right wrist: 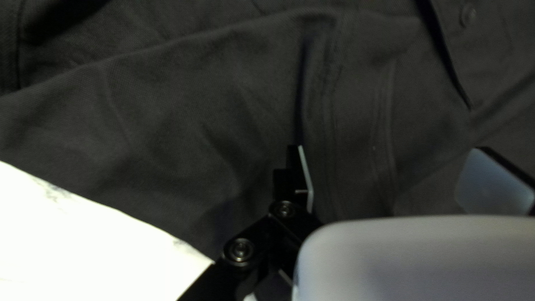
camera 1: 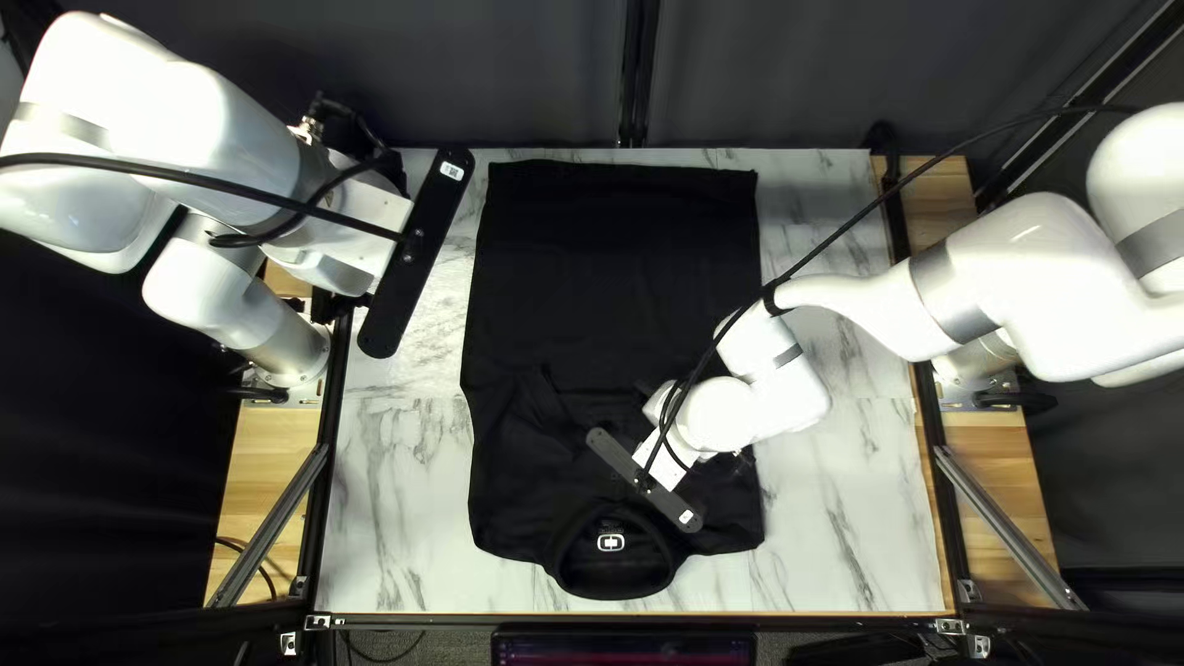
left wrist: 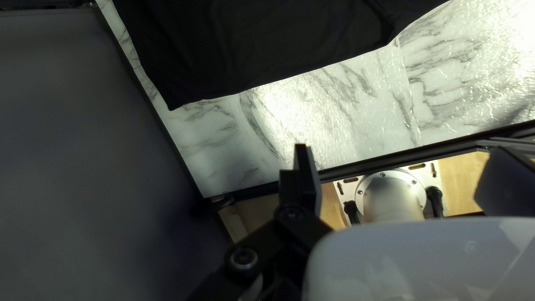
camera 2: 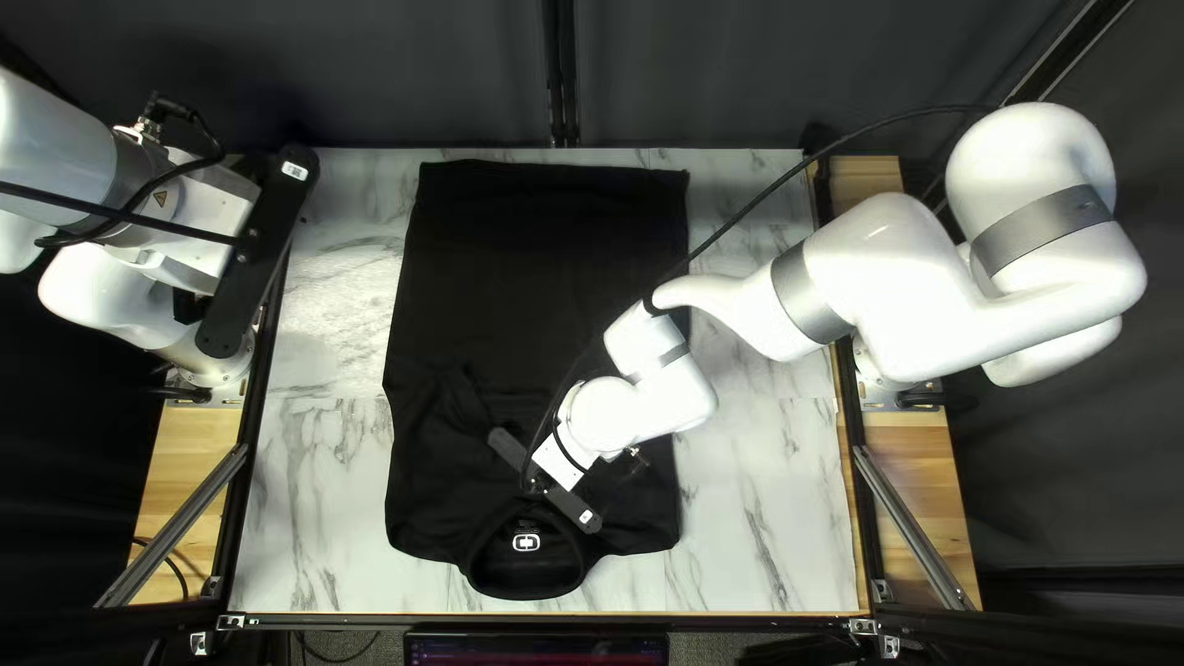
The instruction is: Fold t-shirt
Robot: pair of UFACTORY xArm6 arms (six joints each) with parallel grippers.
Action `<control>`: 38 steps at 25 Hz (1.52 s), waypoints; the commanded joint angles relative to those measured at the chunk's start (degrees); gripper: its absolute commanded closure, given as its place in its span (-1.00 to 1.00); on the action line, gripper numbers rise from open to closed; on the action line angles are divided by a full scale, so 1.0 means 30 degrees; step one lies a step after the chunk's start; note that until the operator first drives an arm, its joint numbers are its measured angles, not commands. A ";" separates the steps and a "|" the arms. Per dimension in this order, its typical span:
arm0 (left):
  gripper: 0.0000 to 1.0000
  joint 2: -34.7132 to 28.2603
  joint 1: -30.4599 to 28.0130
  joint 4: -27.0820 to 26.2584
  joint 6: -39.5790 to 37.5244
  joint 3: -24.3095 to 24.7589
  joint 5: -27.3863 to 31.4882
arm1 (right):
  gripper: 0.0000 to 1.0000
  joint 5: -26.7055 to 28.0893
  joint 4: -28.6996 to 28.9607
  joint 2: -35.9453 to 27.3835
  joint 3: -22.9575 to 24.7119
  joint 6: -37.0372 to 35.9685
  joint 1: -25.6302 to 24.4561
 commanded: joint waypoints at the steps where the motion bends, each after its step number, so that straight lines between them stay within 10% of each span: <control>1: -1.00 0.0000 0.0000 0.0000 0.0000 0.0000 0.0000 | -1.00 -0.0008 -0.0082 0.0309 -0.0323 -0.0328 -0.0072; 38: -1.00 0.0000 0.0000 0.0000 0.0000 0.0000 0.0000 | -1.00 -0.0373 -0.1131 -0.0255 0.0507 0.0268 0.0239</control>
